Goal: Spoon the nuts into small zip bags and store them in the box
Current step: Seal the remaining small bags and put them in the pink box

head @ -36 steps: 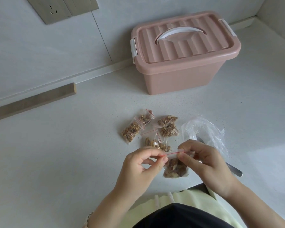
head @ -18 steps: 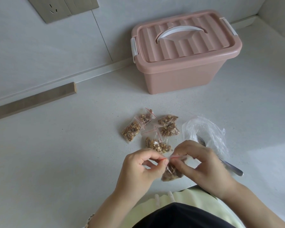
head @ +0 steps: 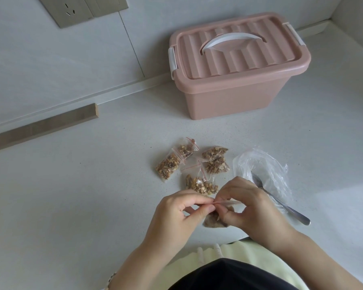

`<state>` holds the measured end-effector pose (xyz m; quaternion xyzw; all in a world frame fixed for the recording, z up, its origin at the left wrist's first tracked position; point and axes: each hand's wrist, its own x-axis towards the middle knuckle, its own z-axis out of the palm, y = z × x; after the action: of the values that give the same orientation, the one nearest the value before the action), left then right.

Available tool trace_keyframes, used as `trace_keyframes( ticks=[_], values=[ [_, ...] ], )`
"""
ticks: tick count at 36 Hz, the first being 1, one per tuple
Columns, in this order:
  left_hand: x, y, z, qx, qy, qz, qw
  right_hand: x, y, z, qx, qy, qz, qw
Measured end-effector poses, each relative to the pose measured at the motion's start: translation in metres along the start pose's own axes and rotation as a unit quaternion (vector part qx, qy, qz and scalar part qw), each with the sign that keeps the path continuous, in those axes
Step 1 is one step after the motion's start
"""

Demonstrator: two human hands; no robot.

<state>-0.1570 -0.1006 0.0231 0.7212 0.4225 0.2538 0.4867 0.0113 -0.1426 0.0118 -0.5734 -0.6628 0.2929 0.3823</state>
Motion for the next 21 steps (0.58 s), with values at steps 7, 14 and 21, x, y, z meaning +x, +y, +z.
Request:
trace_keyframes(
  ticks=[7, 14, 21],
  values=[
    [-0.001, -0.001, 0.003, 0.160, 0.055, 0.067, 0.983, 0.003, 0.000, 0.003, 0.000, 0.013, 0.026, 1.000],
    [0.001, 0.000, 0.005, 0.220, 0.097, 0.125, 0.962, 0.003, 0.006, 0.003, 0.026, 0.029, 0.051, 0.998],
    [0.003, -0.002, 0.000, 0.228, 0.100, 0.142, 0.958, 0.004, 0.013, -0.008, 0.008, 0.012, 0.061, 0.998]
  ],
)
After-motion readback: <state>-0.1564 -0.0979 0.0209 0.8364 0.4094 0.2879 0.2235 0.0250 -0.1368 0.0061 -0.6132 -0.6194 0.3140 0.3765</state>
